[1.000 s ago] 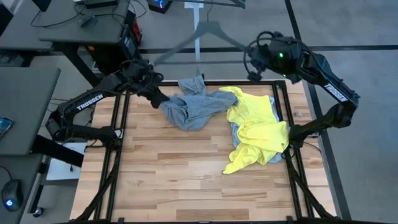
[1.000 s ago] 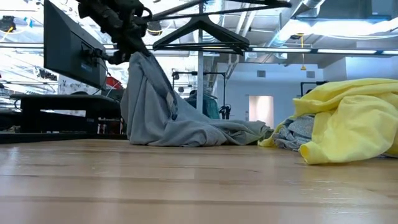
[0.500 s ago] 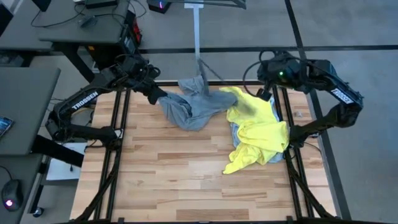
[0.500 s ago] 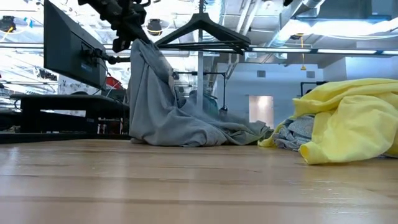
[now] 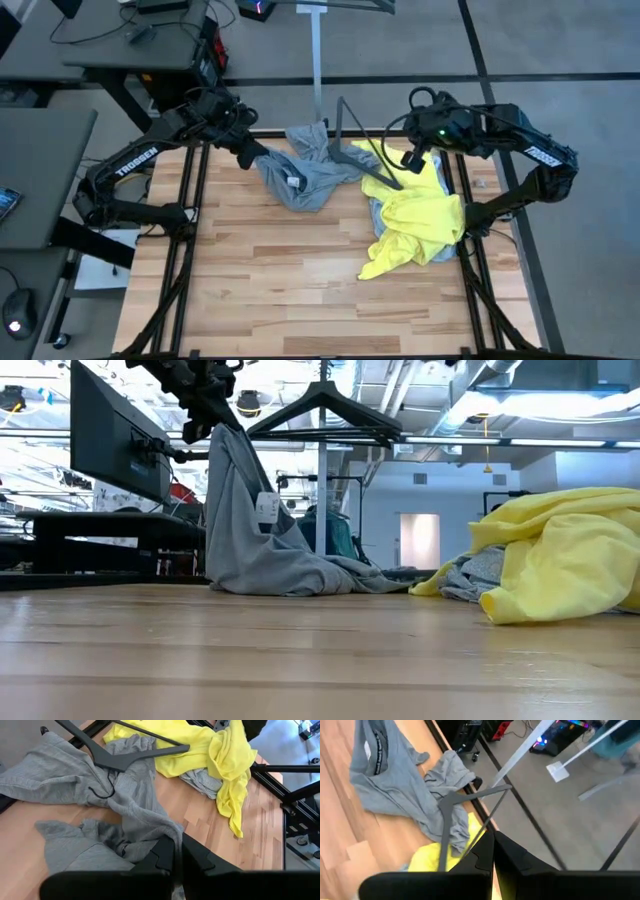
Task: Hang clothes
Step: Hang the gray shirt on the black hanger
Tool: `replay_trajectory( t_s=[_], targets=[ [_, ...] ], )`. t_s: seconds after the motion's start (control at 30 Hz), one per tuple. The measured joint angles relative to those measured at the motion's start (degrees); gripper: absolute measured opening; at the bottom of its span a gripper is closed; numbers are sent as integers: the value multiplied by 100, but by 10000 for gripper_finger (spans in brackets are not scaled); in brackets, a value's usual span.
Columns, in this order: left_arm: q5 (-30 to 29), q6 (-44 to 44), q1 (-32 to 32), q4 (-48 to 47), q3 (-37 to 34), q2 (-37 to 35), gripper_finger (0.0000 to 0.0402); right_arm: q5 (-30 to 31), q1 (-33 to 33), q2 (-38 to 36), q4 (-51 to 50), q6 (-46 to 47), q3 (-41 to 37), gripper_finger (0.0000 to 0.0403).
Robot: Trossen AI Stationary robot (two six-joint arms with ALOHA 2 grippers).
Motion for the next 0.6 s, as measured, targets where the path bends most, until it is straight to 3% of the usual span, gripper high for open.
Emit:
replay_trajectory(
  t_s=[0.17,0.43,0.5,0.6],
  targets=[
    [2,-4,-2,-115,0,0,0,-901,-362,1,585,350,-831,31],
    [11,71,-39,-253,0,0,0,-2708,-1632,133,3214,-93,-2966,152],
    [11,105,-42,-311,0,2,0,-3095,-1958,372,3376,-212,-3227,178],
    [11,151,-42,-334,0,2,0,-3174,-2230,891,3329,-700,-3484,208]
  ],
)
